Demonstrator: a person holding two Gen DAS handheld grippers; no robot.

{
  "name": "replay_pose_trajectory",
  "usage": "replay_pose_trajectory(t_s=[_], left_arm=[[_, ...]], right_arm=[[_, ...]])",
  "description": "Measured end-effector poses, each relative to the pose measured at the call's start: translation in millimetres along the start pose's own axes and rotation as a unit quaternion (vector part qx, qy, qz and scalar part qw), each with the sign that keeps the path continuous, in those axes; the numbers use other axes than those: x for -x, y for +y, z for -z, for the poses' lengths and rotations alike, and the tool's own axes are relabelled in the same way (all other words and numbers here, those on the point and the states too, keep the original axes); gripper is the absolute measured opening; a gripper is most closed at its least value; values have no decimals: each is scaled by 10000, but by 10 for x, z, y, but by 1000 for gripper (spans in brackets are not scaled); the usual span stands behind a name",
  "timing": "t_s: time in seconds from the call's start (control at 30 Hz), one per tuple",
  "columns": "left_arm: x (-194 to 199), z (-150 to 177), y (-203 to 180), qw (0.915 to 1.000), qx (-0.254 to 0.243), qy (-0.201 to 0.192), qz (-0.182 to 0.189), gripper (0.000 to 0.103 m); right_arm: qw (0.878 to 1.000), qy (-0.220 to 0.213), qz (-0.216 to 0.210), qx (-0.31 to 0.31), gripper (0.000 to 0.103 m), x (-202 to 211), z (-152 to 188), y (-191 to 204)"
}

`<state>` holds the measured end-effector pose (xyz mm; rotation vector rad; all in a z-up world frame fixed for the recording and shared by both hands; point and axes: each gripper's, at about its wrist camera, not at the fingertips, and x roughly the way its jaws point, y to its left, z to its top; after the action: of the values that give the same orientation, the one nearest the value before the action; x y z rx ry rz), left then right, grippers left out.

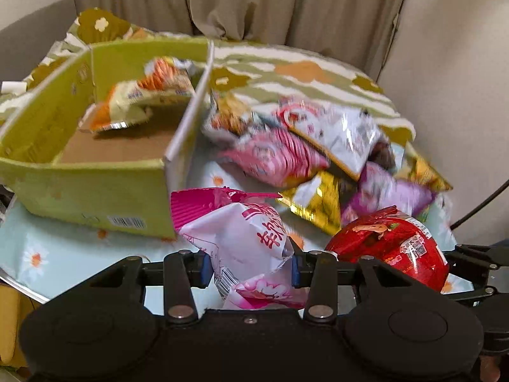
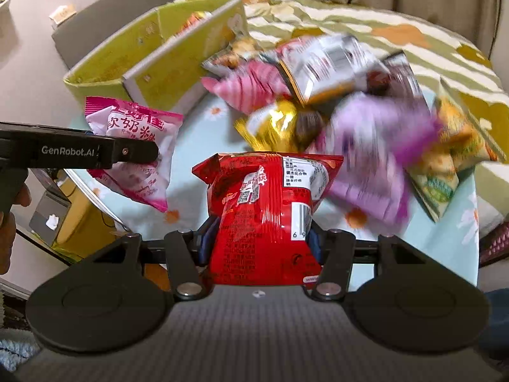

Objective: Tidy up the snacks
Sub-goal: 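Carry pink and red bags into the box and open both tools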

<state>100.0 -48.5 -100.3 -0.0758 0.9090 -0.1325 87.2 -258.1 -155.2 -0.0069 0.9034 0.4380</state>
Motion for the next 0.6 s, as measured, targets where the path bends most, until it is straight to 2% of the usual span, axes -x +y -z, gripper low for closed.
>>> replay_pose_trajectory(t_s=[0.3, 0.6], left_arm=[[371, -495, 431, 9980, 54, -617, -108, 47], [302, -1059, 1198, 9965, 79, -759, -350, 47]], right_arm=[[9974, -677, -72, 216, 69, 203, -667, 423], [9941, -1066, -94, 190, 69, -44, -1531, 965]])
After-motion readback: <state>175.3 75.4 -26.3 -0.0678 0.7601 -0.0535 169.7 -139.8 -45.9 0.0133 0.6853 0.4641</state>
